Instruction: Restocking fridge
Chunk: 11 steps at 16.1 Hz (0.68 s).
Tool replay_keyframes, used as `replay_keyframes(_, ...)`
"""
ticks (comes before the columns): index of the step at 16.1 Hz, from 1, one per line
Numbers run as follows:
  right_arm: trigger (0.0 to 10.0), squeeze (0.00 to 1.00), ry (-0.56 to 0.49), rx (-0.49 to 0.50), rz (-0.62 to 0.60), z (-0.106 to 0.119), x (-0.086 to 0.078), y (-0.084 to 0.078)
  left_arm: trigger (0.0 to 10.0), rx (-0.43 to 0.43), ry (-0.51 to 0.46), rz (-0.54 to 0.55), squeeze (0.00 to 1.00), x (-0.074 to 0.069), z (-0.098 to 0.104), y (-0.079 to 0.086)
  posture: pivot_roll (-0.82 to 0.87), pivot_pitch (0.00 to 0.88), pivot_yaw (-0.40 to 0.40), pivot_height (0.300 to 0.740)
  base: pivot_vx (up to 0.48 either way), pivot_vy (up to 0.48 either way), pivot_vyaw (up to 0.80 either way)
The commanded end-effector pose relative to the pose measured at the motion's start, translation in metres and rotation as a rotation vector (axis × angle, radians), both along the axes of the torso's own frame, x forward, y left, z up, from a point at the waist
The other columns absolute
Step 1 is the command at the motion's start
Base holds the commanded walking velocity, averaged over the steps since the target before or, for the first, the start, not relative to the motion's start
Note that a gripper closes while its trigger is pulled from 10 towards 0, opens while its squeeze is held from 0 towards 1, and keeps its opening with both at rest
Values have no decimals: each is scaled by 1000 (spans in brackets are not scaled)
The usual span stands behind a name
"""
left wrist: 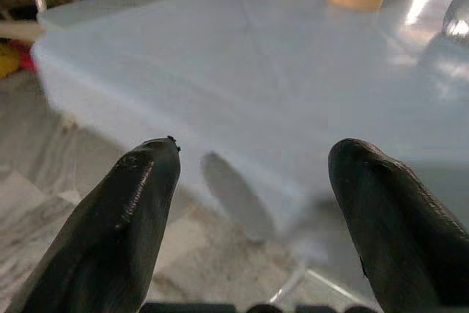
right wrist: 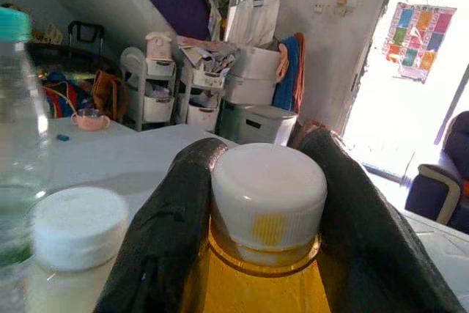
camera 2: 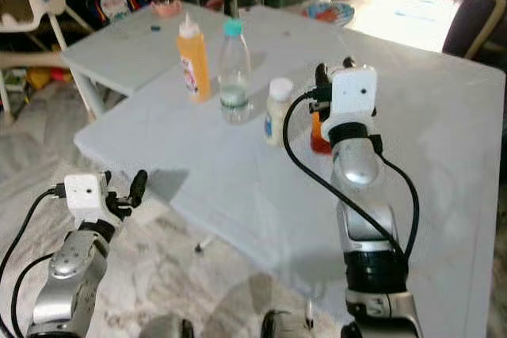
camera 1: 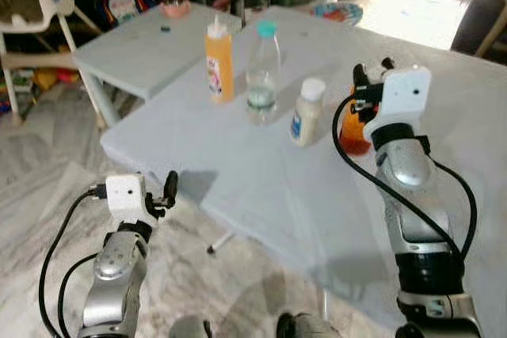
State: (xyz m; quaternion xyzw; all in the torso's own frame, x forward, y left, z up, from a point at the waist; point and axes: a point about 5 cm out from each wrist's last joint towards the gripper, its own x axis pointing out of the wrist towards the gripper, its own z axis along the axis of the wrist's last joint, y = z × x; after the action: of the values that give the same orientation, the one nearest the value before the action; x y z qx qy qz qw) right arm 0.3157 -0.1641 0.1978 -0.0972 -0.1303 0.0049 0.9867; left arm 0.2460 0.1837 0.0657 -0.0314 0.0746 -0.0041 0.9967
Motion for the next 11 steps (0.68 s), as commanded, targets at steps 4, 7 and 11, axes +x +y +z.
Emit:
replay_keyframes(4, 10000, 0, 80, 12, 25, -18, -3, 4, 10000, 9, 9, 5, 0, -1, 0, 2, 47, 1, 24, 740, -287, 0, 0)
replay_keyframes(7, 10000, 0, 60, 23, 38, -13, -3, 6, 10000, 10, 10, 2, 0, -1, -1, 0, 46, 0, 21, 740, -291, 0, 0)
replay_keyframes(11, 10000, 0, 22, 30, 102, -4, -3, 16, 10000, 9, 14, 6, 0, -1, -2, -1, 46, 0, 14, 740, -292, 0, 0)
